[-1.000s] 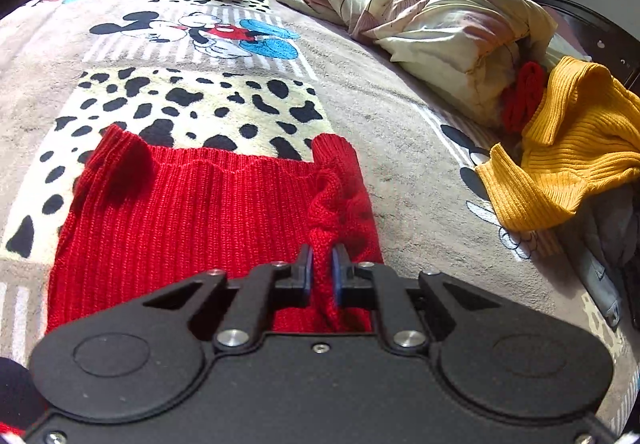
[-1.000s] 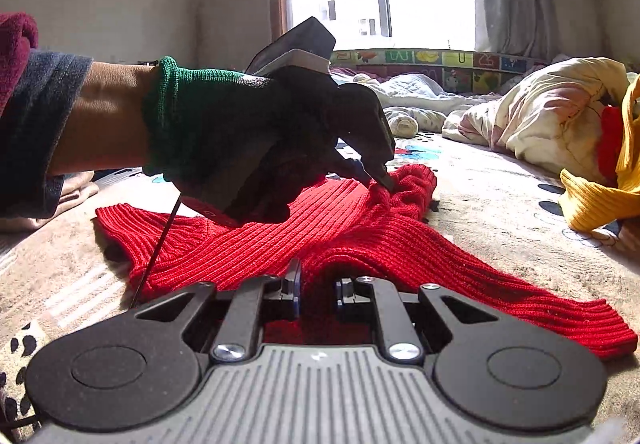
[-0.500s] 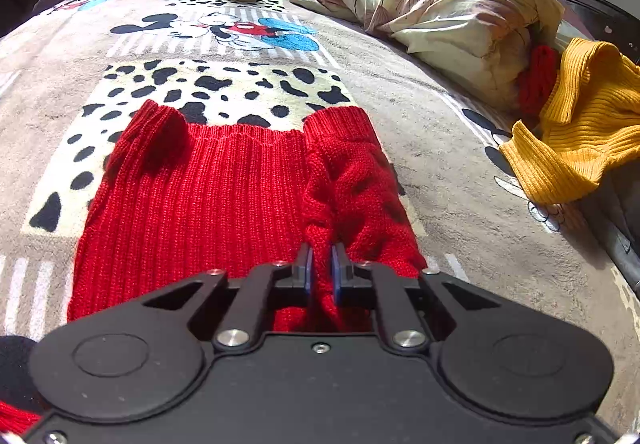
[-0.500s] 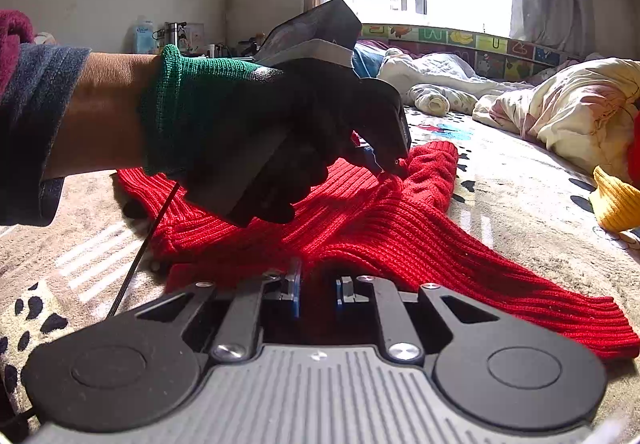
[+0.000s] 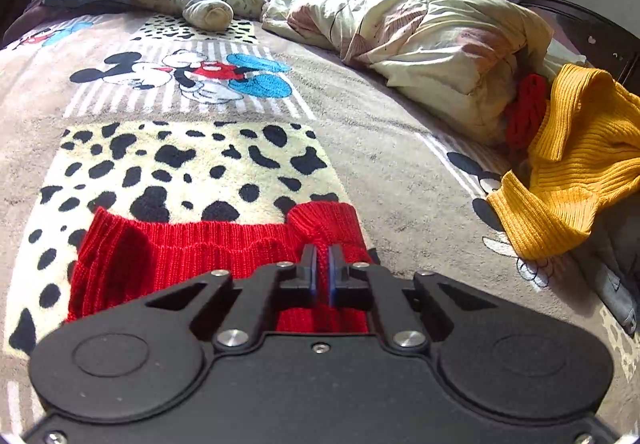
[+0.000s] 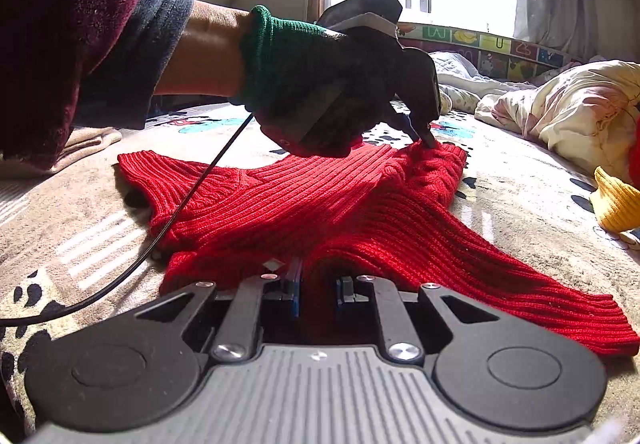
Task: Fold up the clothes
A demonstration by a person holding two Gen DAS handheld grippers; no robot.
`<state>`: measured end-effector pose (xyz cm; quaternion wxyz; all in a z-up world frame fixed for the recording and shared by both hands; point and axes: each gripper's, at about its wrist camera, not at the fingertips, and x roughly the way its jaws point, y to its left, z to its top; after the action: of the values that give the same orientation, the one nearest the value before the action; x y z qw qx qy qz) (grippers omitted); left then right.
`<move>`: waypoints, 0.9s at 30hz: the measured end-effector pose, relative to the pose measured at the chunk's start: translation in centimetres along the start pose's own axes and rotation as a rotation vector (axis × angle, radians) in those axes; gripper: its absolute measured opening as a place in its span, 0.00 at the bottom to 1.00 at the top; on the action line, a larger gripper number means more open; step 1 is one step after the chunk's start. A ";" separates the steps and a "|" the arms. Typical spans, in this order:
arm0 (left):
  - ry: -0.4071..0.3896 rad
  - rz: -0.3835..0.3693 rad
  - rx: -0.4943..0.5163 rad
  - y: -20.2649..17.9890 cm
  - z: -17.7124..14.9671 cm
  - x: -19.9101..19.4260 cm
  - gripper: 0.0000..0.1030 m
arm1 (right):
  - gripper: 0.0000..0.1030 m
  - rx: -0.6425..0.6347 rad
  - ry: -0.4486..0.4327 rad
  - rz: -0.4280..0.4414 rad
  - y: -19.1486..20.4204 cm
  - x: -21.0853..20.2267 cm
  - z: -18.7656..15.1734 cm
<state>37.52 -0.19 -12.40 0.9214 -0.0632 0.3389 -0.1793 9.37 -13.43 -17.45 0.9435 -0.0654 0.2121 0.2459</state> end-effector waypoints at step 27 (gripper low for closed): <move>0.033 0.054 0.232 -1.4 -1.2 -2.5 0.15 | 0.16 -0.002 0.021 0.002 -0.3 -0.2 0.1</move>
<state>34.56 -0.52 -11.47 0.9214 0.0560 0.3324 -0.1935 9.38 -13.74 -17.24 0.9409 -0.0687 0.2217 0.2465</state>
